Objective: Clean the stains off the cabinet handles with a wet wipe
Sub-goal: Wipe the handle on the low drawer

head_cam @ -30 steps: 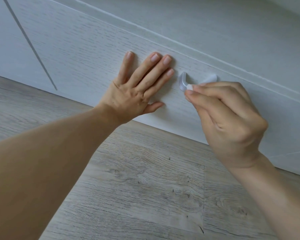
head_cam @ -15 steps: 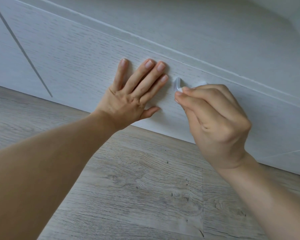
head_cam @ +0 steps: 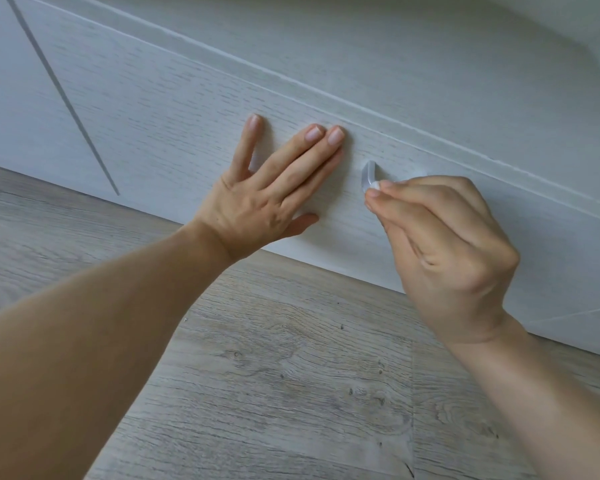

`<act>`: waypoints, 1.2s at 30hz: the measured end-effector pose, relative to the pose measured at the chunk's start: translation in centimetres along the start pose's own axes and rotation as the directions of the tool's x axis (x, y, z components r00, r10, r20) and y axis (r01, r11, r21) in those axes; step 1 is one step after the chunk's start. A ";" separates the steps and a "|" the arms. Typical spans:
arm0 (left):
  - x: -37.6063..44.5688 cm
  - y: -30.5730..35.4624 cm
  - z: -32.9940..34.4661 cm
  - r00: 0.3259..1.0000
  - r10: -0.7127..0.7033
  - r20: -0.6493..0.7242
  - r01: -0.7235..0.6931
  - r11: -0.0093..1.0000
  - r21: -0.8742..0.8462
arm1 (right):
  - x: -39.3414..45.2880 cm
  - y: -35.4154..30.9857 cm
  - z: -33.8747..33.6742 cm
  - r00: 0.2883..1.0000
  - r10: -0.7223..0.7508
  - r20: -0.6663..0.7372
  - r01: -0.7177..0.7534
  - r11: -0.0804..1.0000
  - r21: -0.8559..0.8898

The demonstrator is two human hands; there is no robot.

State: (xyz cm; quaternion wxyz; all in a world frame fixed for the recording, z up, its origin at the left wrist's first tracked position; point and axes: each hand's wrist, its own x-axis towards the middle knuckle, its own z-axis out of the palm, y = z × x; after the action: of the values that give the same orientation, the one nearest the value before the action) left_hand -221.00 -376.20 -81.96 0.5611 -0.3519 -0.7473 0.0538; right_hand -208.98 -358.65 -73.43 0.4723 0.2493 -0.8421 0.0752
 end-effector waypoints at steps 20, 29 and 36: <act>0.0 1.3 1.5 0.994 -0.083 -0.068 0.079 0.994 -0.070 | -0.1 -0.3 -1.6 0.997 0.067 0.036 -0.067 0.998 -0.013; 0.0 1.5 1.6 0.993 -0.084 -0.082 0.080 0.995 -0.053 | 2.4 -1.1 1.6 0.998 0.010 0.064 -0.002 0.992 -0.127; -0.1 1.4 1.6 0.992 -0.090 -0.093 0.085 0.994 -0.064 | 2.2 -0.9 0.4 0.967 -0.009 0.254 0.056 0.983 -0.176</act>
State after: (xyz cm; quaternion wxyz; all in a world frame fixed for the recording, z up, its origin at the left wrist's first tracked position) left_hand -221.77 -374.64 -83.29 0.5874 -0.3377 -0.7354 -0.0104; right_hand -209.76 -360.37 -71.93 0.3833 0.2266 -0.8944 -0.0419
